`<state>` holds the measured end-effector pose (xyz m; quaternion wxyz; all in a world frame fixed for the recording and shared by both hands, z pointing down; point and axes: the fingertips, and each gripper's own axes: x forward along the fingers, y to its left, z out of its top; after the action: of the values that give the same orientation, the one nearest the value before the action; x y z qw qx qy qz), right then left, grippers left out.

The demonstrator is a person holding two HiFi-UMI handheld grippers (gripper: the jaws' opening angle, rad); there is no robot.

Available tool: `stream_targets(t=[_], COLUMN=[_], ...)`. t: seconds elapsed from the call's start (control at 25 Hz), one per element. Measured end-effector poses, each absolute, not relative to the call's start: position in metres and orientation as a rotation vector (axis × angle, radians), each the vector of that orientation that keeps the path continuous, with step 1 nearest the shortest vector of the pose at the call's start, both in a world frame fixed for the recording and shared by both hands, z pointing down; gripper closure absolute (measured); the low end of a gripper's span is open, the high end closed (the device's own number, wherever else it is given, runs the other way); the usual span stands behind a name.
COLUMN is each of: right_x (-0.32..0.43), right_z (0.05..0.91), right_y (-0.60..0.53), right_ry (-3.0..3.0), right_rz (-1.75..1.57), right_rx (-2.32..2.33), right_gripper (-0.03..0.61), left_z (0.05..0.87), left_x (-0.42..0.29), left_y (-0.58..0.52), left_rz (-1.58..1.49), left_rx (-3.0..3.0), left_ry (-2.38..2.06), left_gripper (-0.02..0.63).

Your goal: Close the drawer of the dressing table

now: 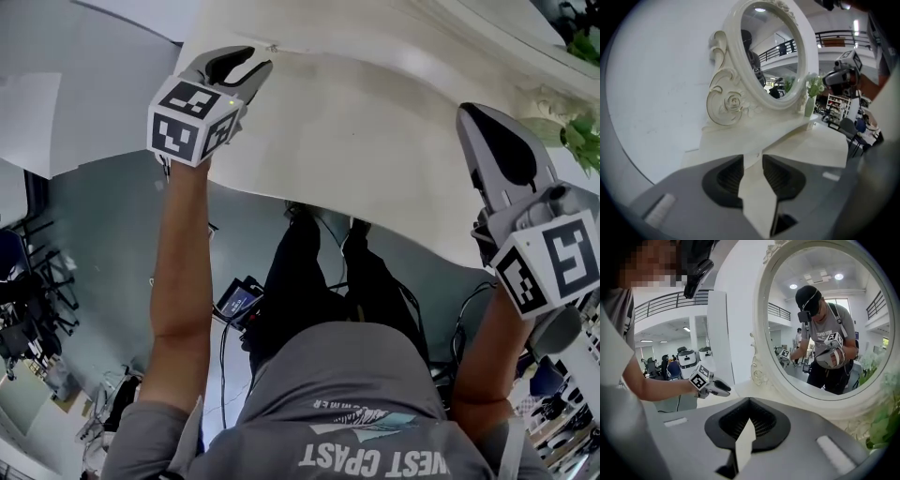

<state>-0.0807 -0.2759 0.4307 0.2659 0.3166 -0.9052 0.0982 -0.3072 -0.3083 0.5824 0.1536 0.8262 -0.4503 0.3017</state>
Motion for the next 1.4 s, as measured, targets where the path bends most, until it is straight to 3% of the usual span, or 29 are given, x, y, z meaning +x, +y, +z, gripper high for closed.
stream_targets(t=[0.56, 1.4], right_x=[-0.112, -0.048], right_z=[0.355, 0.275], right_y=[-0.231, -0.158], right_ry=[-2.530, -2.589], right_rz=[0.128, -0.120], right_rx=[0.779, 0.718], right_gripper=[0.577, 0.578], left_z=[0.395, 0.256], left_x=[-0.306, -0.195], left_y=[-0.223, -0.112], left_rz=[0.747, 0.722], left_rx=[2.605, 2.818], left_ry=[-1.501, -1.536], left_gripper=[0.555, 0.575])
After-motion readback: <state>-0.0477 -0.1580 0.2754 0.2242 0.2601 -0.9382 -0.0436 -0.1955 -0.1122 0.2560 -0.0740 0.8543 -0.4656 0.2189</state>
